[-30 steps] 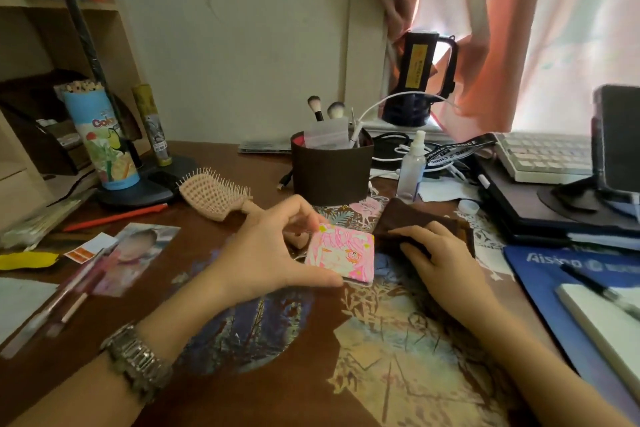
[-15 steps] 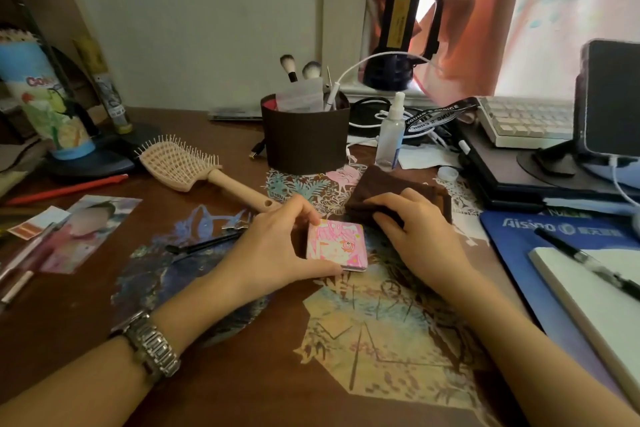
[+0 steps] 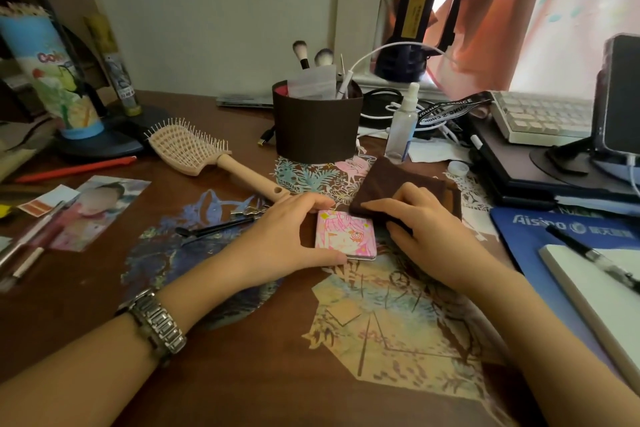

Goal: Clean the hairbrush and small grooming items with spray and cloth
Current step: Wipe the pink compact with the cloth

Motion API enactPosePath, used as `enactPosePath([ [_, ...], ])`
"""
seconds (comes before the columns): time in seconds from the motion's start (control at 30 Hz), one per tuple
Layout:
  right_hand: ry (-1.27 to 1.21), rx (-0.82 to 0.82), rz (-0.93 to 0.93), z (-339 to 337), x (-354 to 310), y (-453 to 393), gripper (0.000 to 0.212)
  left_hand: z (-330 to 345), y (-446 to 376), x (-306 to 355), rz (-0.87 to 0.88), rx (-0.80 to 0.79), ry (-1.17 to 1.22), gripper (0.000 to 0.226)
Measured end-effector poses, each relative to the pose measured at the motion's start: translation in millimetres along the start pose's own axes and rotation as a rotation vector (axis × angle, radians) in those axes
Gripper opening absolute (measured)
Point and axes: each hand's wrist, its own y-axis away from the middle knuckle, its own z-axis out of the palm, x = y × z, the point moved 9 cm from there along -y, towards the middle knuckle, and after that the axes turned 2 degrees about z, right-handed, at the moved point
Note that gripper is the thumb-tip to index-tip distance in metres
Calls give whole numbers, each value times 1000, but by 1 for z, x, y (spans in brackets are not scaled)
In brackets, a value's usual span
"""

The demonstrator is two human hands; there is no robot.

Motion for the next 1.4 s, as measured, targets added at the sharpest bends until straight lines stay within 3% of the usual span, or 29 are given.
enactPosePath([
  [0.63,-110,-276,-156,-5,-25,15,51,-1,1,0,9,47,17,88],
  [1.17,171,-125,-272,7,-61,15,47,-2,0,-1,11,51,43,88],
  [1.4,222,-64,-191,11,-58,2,49,-2,1,0,17,58,50,88],
])
